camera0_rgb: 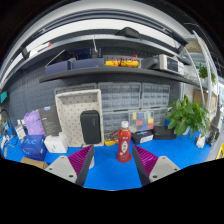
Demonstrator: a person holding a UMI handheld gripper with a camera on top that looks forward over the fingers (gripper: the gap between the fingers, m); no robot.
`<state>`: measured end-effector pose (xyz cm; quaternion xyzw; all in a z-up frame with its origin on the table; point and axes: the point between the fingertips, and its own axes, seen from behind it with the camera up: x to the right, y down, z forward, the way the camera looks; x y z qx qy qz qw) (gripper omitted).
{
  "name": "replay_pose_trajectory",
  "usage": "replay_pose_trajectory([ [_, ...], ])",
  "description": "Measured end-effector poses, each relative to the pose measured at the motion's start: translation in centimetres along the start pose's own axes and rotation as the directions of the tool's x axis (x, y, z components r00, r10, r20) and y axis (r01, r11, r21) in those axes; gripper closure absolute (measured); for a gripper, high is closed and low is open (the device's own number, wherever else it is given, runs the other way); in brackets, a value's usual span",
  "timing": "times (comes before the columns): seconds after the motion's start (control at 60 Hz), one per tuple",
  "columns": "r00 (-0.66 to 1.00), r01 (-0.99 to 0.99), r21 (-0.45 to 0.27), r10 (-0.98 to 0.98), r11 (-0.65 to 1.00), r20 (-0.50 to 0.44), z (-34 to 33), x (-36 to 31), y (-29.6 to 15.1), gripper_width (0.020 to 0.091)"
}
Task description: Pour water
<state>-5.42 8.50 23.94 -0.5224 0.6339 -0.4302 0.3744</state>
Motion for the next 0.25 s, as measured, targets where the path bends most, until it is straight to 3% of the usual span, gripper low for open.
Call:
replay_pose_trajectory([
  [0.25, 1.000, 0.010, 0.001, -0.010, 1.000, -0.002, -2.1, -0.5, -1.0, 0.0324],
])
